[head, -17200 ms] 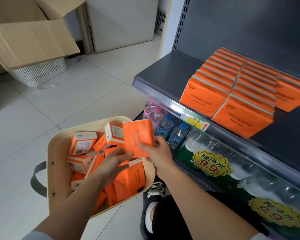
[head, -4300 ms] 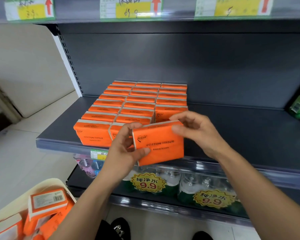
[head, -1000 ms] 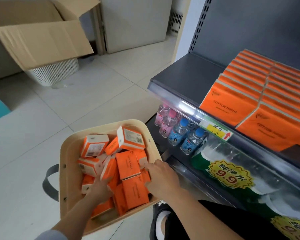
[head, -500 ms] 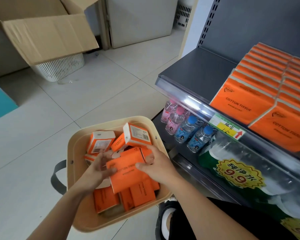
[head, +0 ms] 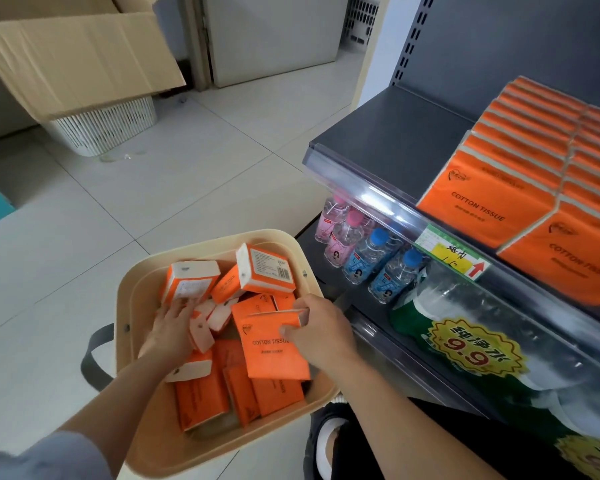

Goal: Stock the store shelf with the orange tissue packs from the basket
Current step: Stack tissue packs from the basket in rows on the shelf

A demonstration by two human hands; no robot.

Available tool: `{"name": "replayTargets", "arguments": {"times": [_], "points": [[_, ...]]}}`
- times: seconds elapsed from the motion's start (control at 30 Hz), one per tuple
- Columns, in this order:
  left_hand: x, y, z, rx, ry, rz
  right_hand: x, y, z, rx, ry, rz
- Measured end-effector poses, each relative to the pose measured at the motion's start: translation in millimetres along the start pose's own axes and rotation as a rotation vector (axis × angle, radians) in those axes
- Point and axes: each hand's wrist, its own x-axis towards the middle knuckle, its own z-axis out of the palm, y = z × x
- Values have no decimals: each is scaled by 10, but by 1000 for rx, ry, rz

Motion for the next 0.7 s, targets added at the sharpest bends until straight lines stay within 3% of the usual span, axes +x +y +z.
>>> {"name": "replayTargets", "arguments": {"times": [0.1, 0.4, 0.5, 0.6, 0.7], "points": [[63, -83, 193, 188, -109, -42, 22, 22, -9, -24, -15, -2], [66, 27, 77, 501, 47, 95, 91, -4, 39, -27, -30, -9], [51, 60, 49, 198, 20, 162, 111, -28, 36, -31, -13, -3], [14, 159, -187, -254, 117, 118, 135, -53, 11, -43, 22, 14], [-100, 320, -457, -622, 112, 74, 110, -73, -9, -67, 33, 30]]}}
